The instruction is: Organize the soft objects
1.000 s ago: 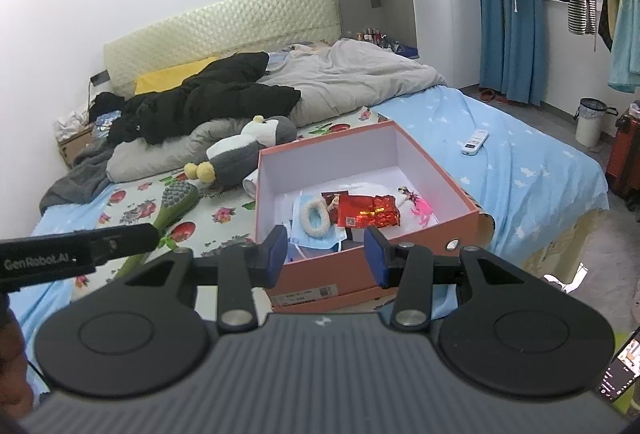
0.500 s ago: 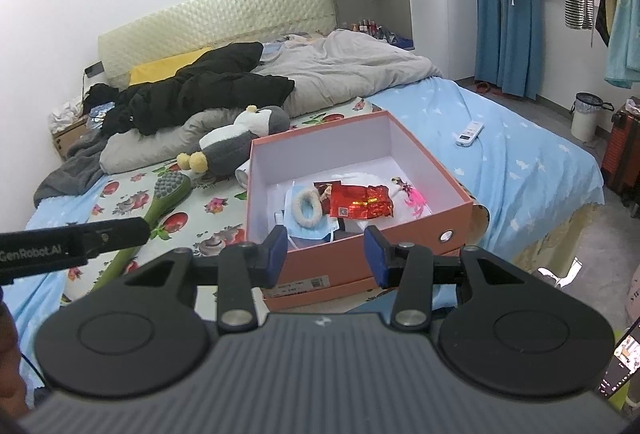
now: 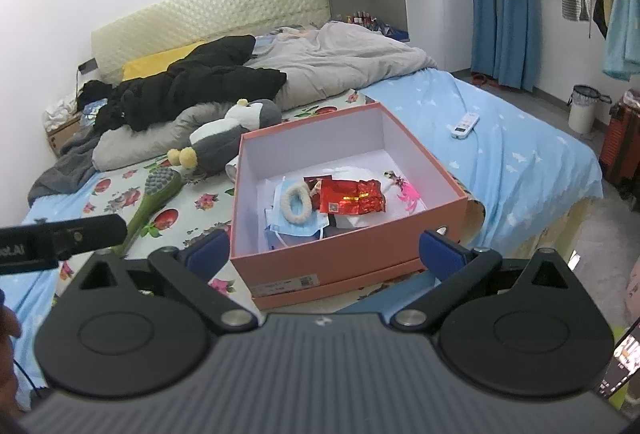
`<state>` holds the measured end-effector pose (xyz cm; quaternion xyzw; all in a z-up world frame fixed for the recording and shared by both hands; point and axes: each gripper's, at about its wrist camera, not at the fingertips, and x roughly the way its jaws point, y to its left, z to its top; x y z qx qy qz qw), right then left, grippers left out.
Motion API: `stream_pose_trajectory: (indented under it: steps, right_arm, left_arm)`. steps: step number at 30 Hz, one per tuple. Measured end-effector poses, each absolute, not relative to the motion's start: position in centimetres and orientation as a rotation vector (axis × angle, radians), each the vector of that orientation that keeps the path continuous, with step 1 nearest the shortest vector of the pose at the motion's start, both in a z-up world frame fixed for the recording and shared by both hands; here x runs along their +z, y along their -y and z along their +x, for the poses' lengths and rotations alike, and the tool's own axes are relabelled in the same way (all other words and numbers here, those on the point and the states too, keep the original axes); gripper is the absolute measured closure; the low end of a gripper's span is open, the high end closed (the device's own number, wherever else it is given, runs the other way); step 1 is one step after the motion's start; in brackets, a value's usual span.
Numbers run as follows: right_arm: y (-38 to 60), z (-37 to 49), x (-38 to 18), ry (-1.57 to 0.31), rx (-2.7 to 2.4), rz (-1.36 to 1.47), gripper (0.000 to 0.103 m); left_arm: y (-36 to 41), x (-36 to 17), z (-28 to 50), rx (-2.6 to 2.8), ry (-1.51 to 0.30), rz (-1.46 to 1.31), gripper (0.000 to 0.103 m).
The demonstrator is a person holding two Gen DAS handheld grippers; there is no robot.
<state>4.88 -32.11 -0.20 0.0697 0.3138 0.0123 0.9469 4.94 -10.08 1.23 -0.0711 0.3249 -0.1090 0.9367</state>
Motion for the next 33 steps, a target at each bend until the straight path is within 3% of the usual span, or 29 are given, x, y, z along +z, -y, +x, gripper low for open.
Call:
stream_pose_trajectory:
  steps: [33]
  right_arm:
    - [31.86, 4.97, -0.12, -0.651, 0.04, 0.123, 0.0]
  left_arm:
    - [10.01, 1.66, 4.67, -0.174, -0.658, -0.129, 0.001]
